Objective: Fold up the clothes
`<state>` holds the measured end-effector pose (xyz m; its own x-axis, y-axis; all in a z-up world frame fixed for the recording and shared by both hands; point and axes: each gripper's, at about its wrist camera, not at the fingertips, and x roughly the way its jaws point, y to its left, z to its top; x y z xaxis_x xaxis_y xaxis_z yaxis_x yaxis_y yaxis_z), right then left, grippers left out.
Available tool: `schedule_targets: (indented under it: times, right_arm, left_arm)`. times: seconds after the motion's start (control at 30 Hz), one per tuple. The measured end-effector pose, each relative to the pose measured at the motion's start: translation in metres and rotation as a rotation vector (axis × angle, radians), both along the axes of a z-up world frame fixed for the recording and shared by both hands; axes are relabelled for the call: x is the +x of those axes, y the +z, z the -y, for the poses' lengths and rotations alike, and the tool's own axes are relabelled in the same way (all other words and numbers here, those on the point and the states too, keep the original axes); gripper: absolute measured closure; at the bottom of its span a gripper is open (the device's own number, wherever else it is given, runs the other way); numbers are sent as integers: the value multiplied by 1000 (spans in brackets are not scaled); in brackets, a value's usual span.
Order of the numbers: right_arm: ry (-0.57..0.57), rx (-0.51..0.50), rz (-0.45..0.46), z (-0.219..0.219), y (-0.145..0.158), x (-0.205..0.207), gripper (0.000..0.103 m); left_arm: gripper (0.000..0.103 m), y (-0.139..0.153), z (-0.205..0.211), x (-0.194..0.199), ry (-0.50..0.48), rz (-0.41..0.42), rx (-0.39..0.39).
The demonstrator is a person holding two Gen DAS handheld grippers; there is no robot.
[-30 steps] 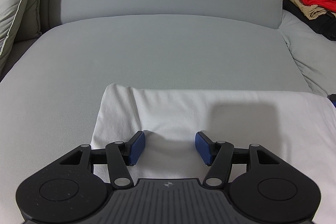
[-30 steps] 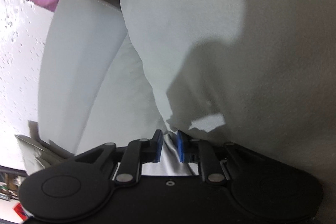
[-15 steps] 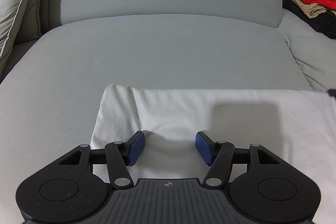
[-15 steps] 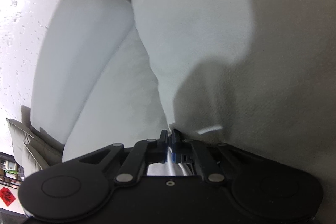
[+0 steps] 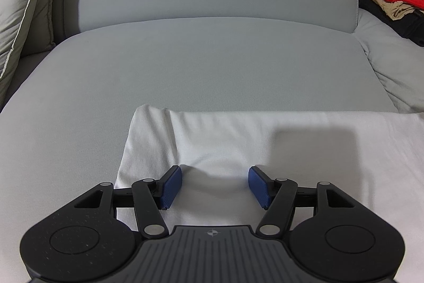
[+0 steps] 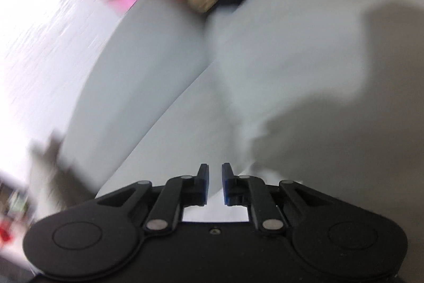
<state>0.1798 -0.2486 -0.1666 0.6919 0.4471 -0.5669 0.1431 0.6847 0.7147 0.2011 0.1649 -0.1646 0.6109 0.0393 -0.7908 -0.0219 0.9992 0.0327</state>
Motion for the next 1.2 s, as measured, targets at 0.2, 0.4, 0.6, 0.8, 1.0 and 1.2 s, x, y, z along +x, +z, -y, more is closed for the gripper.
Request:
schedule_targets:
  times: [0.2, 0.4, 0.6, 0.8, 1.0, 1.2]
  right_arm:
    - [-172, -296, -120, -7, 3, -19, 103]
    - [-184, -299, 43, -17, 33, -74, 90]
    - [140, 0, 1, -53, 3, -52, 86]
    - [149, 31, -122, -59, -28, -39, 98]
    - [118, 21, -127, -63, -26, -18, 103]
    - [90, -20, -116, -66, -20, -6, 102]
  left_arm:
    - [49, 9, -9, -17, 1, 48, 40]
    - [61, 42, -70, -49, 164, 248, -38]
    - [72, 31, -95, -12, 162, 182, -274]
    - [71, 2, -79, 42, 138, 70, -291]
    - [95, -8, -108, 43, 426, 73, -72]
    - [92, 12, -152, -5, 641, 117, -18]
